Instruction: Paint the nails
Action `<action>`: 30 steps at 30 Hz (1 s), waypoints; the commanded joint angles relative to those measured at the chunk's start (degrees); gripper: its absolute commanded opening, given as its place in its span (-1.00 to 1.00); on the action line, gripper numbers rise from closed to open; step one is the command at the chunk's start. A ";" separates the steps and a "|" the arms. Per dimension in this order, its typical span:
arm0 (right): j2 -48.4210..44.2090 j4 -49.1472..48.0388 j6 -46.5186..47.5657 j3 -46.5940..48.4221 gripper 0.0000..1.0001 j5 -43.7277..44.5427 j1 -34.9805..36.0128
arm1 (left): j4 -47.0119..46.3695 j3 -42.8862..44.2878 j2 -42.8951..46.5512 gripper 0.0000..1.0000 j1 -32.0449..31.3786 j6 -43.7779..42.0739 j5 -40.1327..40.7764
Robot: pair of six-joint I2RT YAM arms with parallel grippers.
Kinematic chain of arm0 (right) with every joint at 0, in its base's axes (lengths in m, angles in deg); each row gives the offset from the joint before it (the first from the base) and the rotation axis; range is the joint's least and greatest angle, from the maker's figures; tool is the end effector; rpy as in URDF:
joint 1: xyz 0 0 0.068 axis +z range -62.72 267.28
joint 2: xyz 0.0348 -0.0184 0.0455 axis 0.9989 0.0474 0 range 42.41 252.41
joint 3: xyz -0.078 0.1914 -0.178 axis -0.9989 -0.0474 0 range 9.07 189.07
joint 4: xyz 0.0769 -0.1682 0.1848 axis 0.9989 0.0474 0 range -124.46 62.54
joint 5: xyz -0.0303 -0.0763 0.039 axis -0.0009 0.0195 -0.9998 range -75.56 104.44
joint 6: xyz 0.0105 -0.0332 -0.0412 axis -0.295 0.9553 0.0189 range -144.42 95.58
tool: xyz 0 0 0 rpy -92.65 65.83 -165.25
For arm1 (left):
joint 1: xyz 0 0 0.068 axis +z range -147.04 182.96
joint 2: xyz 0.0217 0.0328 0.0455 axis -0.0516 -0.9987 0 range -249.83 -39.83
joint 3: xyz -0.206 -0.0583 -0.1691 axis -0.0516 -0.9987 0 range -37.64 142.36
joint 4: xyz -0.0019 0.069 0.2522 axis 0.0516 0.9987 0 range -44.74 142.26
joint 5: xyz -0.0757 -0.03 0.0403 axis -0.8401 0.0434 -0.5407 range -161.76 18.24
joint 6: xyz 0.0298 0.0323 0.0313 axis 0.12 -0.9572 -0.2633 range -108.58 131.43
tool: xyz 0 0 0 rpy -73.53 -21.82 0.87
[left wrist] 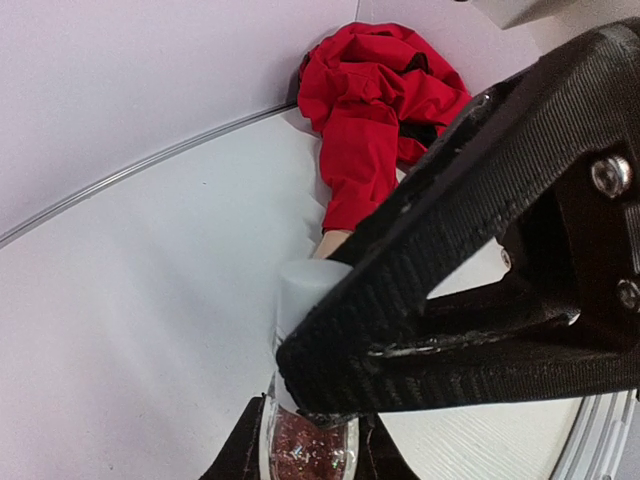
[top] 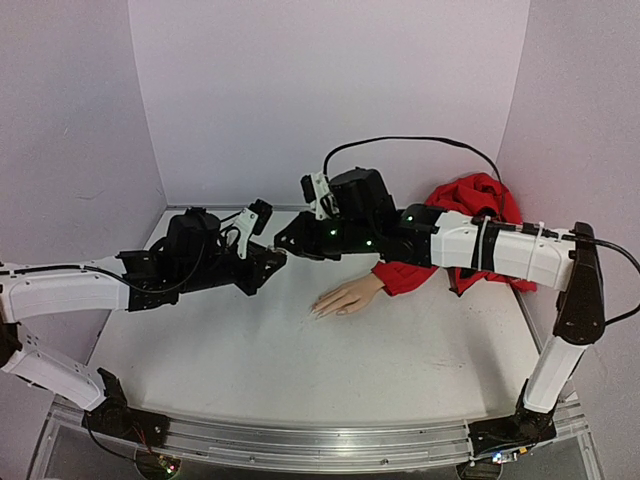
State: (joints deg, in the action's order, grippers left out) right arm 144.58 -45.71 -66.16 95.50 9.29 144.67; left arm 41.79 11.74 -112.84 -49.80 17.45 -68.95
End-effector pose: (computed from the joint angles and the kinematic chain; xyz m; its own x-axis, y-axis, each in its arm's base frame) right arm 0.2327 0.3697 0.3542 -0.6220 0.2580 -0.7393 -0.6340 0.3881 0.6689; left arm 0.1794 -0.2331 0.2850 -0.2879 0.2056 -0.9353 0.7411 0.6664 -0.0817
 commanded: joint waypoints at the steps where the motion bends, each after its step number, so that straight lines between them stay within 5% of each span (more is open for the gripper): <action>1: -2.36 -5.11 6.26 -1.82 -1.00 -9.10 -0.58 | -3.66 1.72 3.84 -1.00 -0.38 1.25 -12.02; 5: -4.19 -7.72 18.40 -4.45 -1.00 -29.19 -1.68 | -3.65 1.68 6.23 -1.00 0.87 1.15 -26.33; 9: -5.67 -8.01 29.98 -6.99 -1.00 -57.57 -1.68 | -4.78 3.39 6.47 -1.00 3.47 1.29 -53.27; 11: -5.49 -7.77 30.63 -7.01 -1.00 -62.93 -1.65 | -4.88 5.10 4.49 -1.00 3.74 0.77 -67.32; 14: -6.24 -6.75 32.40 -7.66 -1.00 -63.88 -1.60 | -4.89 6.70 2.00 -1.00 4.25 1.43 -74.01; 20: -9.18 -6.18 34.83 -9.67 -1.00 -58.57 -1.66 | -4.97 5.64 3.79 -1.00 4.41 -0.47 -63.45; 24: -11.24 -5.91 35.15 -10.98 -0.95 -49.23 -1.75 | -4.73 3.81 5.03 -1.00 4.41 -0.41 -45.28; 27: -14.22 -5.50 34.47 -13.19 -0.24 -38.56 -1.72 | -4.19 1.60 6.41 -1.00 4.24 -0.42 -27.24; 30: -16.83 -5.33 32.55 -14.58 0.11 -27.55 -1.75 | -2.89 0.66 7.04 -1.00 3.85 -0.23 -16.89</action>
State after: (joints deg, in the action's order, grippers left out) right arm 132.14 -51.08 -31.82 82.67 -30.62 141.19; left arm 43.65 12.64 -107.86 -46.39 18.30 -110.09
